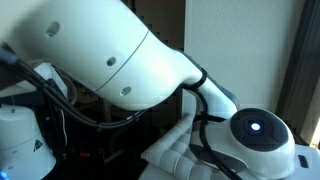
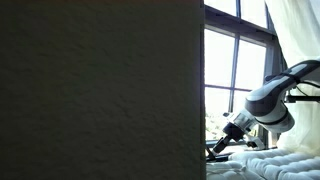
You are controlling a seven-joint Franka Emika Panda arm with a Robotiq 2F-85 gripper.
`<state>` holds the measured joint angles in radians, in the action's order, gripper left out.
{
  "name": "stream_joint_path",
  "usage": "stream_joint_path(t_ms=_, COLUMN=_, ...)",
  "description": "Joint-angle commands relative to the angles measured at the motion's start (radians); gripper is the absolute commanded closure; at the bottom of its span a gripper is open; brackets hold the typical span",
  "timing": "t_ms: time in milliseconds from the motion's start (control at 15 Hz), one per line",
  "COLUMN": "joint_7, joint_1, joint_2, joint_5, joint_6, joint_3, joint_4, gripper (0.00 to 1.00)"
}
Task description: Open the slot in the window screen
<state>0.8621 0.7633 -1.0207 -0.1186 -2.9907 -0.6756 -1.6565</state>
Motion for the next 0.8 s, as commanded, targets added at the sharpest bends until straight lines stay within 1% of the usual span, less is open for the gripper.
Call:
stream_joint_path(t_ms=0, joint_7=0.014, joint_1=0.042, joint_2=-0.044, joint_5=0.039, joint_6=-0.056, joint_3=-0.060, joint_4=-0.002, gripper=1.00)
stream_joint_path(t_ms=67, joint_7=-0.025, joint_1=0.020, joint_2=-0.024, joint_5=0.048, joint_6=-0.027, joint_3=-0.027, joint_4=-0.001, gripper=0.99)
stream_joint_path(t_ms=267, joint_7=-0.028, joint_1=0.033, joint_2=-0.037, joint_5=0.059, joint_6=-0.035, joint_3=-0.040, joint_4=-0.002, gripper=0.99)
stream_joint_path(t_ms=733, joint_7=-0.028, joint_1=0.034, joint_2=-0.038, joint_5=0.059, joint_6=-0.035, joint_3=-0.042, joint_4=-0.001, gripper=0.99)
